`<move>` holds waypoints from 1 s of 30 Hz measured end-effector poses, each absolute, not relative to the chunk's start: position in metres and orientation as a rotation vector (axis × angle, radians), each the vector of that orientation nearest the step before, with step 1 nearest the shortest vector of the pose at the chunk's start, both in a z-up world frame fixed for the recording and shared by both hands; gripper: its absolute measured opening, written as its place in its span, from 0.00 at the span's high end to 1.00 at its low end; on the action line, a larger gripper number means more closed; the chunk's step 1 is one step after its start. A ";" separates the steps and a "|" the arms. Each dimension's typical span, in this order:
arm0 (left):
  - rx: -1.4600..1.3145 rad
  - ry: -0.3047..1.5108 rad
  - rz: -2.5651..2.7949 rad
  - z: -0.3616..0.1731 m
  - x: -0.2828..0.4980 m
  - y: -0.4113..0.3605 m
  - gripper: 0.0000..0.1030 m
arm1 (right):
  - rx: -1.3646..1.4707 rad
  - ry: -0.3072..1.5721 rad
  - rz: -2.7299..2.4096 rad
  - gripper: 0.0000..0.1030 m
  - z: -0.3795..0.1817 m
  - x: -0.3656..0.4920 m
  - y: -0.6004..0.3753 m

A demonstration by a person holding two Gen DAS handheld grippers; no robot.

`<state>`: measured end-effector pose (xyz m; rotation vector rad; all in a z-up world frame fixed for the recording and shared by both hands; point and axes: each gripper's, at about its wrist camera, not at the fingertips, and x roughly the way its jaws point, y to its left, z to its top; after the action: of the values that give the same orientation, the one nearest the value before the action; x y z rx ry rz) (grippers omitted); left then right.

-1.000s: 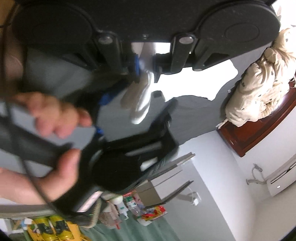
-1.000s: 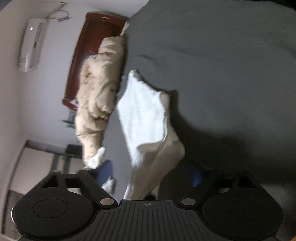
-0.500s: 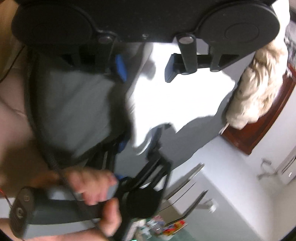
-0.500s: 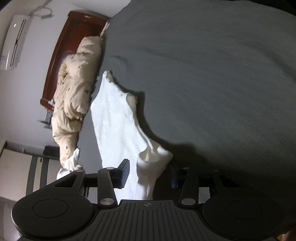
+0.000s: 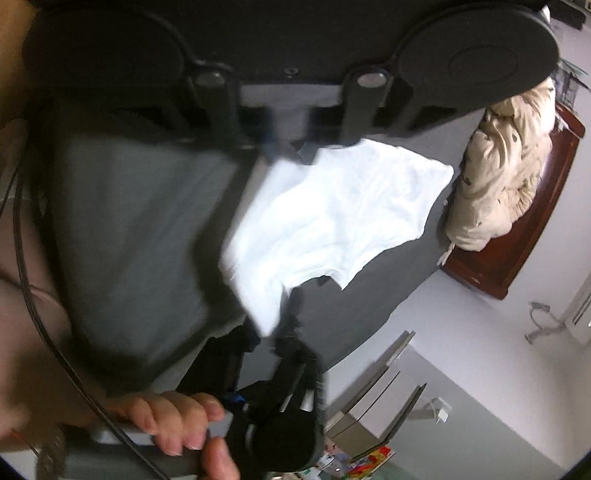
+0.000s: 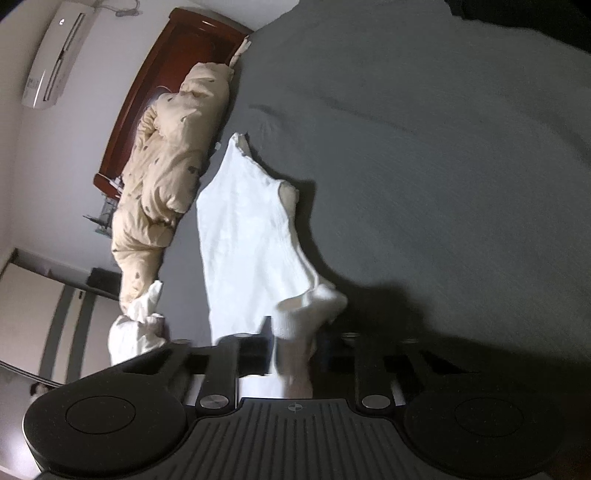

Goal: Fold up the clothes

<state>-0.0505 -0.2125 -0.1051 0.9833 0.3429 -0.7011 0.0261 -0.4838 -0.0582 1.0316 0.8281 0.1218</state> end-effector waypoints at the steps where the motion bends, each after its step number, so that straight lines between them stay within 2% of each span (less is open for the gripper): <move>1: 0.960 0.355 -0.705 -0.103 -0.049 -0.212 0.95 | 1.013 0.829 0.117 0.93 -0.057 0.027 -0.483; 8: 0.708 0.480 -0.773 -0.066 -0.043 -0.196 0.97 | 0.967 0.798 0.104 0.95 -0.044 0.017 -0.480; 15: 0.694 0.454 -0.829 -0.033 -0.055 -0.184 0.97 | 0.916 0.785 0.102 0.95 -0.011 -0.003 -0.475; 22: 0.725 0.461 -0.904 -0.024 -0.084 -0.178 0.97 | 0.924 0.835 0.074 0.95 0.000 -0.043 -0.471; 30: 0.683 0.563 -1.006 -0.040 -0.134 -0.172 0.97 | 0.901 0.961 -0.007 0.95 -0.009 -0.108 -0.464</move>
<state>-0.1341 -0.1724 -0.0397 0.6827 0.5628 -1.0056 -0.1079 -0.4643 -0.0090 0.9013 0.9611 -0.0067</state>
